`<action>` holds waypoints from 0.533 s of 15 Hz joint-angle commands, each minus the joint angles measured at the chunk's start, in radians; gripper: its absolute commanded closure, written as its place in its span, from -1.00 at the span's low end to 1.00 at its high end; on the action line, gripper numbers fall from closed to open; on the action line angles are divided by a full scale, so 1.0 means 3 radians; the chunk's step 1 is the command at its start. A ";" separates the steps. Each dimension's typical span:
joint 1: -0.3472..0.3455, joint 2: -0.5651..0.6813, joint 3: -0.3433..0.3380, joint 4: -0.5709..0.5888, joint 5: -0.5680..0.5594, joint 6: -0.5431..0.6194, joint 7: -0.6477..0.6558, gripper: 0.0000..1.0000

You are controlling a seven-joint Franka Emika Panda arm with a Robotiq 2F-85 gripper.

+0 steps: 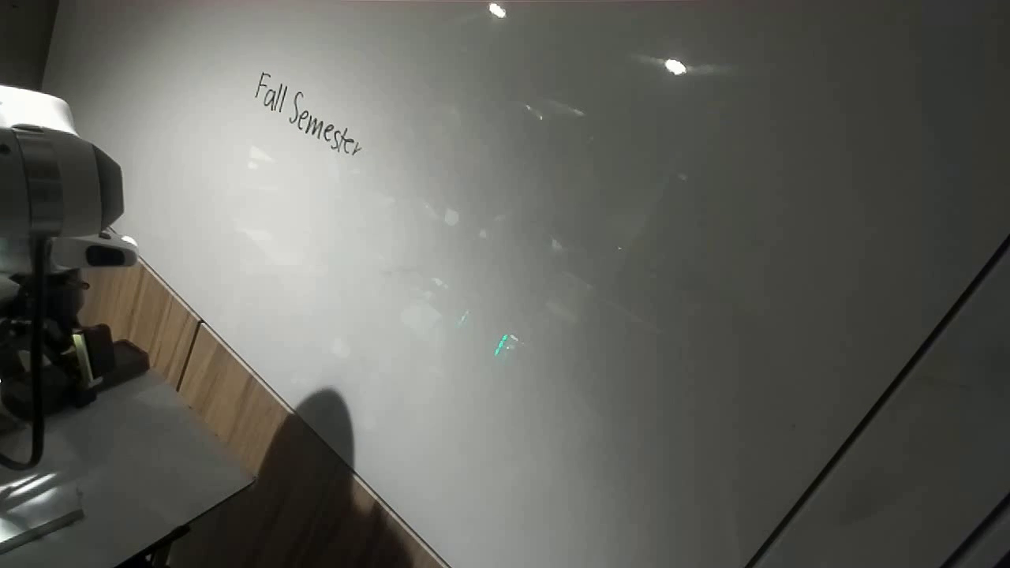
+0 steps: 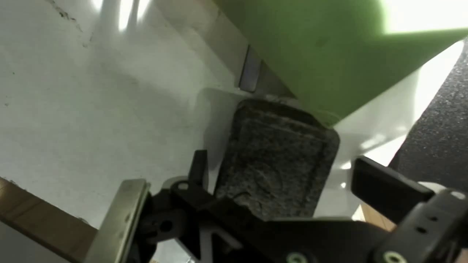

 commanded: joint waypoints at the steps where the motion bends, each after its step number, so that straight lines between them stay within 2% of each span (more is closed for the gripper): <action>1: -0.0190 -0.0101 -0.0013 0.0006 -0.0218 0.0072 0.0137 -1.00; 8: -0.0632 -0.0185 -0.0001 0.0091 0.0316 0.0151 -0.0338 -1.00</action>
